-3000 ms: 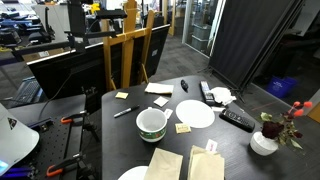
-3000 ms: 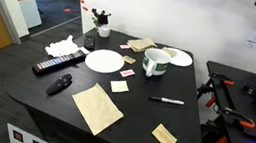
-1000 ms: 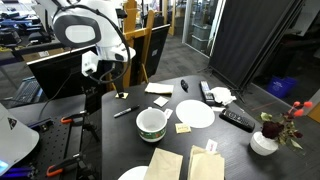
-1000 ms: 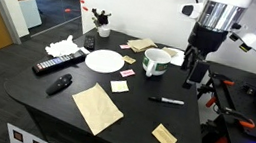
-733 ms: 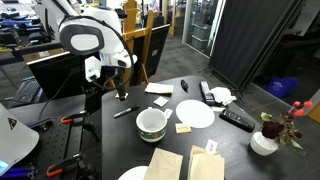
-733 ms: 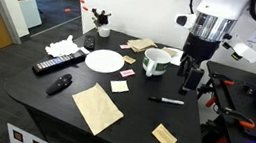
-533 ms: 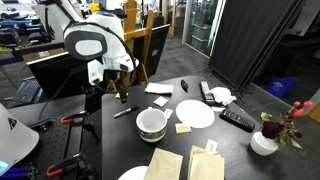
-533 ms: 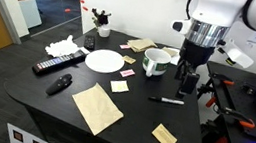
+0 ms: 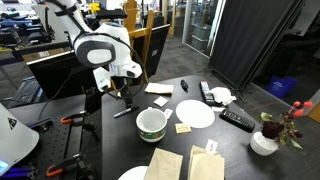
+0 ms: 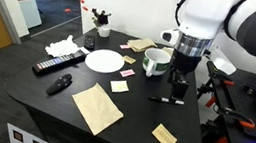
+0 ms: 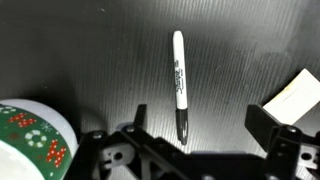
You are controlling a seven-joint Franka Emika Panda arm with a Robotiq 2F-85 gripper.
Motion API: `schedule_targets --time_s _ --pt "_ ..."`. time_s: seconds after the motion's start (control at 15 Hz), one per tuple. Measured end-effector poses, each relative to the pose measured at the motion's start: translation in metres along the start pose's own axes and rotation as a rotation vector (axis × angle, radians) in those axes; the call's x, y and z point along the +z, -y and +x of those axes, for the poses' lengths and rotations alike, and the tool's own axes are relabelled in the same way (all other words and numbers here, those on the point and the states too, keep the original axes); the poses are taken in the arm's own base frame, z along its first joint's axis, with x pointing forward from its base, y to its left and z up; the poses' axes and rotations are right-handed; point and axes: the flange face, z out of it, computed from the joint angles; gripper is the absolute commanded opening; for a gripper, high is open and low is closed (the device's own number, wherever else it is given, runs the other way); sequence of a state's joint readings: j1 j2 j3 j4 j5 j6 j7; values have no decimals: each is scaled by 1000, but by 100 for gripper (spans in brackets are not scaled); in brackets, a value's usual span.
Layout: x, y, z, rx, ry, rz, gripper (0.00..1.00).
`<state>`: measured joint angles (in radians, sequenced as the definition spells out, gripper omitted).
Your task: Put the black pen inside the white mug
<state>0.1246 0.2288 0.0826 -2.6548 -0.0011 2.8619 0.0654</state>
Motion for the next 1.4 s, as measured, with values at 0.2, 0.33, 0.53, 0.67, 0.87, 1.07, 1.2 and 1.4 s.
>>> schedule_targets --time_s 0.2,0.33,0.53,0.67,0.87,1.07,1.2,1.4 --pt "8 -4 8 -18 8 -9 100" --pt "14 -5 13 -21 13 -11 100" --pt "22 -6 19 -22 22 -9 100" --pt "28 -6 20 -22 31 -8 100" --pt "36 -9 21 -34 45 -6 74" --pt "43 -11 21 -46 56 -5 51" --pt "45 -11 21 -46 60 -4 36" --pt "47 -11 22 -45 61 -4 12"
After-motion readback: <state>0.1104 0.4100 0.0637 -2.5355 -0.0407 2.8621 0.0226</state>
